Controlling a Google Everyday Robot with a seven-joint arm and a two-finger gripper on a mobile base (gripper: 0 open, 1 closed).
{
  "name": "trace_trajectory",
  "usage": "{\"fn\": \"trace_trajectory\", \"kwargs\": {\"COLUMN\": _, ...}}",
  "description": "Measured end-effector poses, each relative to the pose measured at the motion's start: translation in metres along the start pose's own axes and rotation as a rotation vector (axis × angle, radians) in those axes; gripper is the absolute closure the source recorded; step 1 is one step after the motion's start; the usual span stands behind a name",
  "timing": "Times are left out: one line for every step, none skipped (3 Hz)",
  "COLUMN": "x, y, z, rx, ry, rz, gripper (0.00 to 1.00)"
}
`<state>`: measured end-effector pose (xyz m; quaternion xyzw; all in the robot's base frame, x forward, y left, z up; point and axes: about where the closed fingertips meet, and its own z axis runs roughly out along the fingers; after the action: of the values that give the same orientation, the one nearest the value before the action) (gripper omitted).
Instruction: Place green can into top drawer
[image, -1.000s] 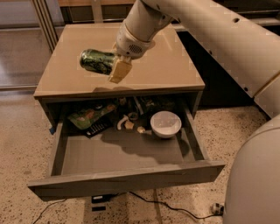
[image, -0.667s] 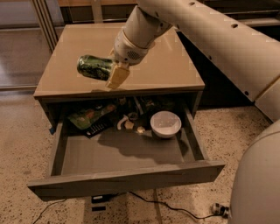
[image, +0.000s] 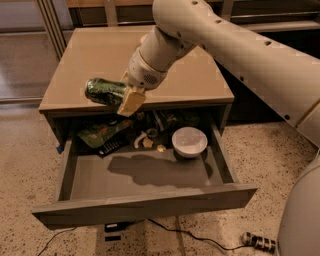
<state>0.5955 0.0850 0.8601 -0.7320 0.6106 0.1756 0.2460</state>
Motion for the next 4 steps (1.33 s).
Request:
{"fn": "trace_trajectory", "kwargs": {"x": 0.0, "y": 0.01, "z": 0.018, "rx": -0.043, "ry": -0.009, "rz": -0.004, "gripper": 1.0}}
{"fn": "trace_trajectory", "kwargs": {"x": 0.001, "y": 0.023, "z": 0.034, "rx": -0.079, "ry": -0.02, "rz": -0.003, "gripper": 1.0}}
{"fn": "trace_trajectory", "kwargs": {"x": 0.016, "y": 0.053, "z": 0.059, "rx": -0.138, "ry": -0.043, "rz": 0.029, "gripper": 1.0}}
{"fn": "trace_trajectory", "kwargs": {"x": 0.016, "y": 0.053, "z": 0.06, "rx": -0.138, "ry": -0.043, "rz": 0.03, "gripper": 1.0}}
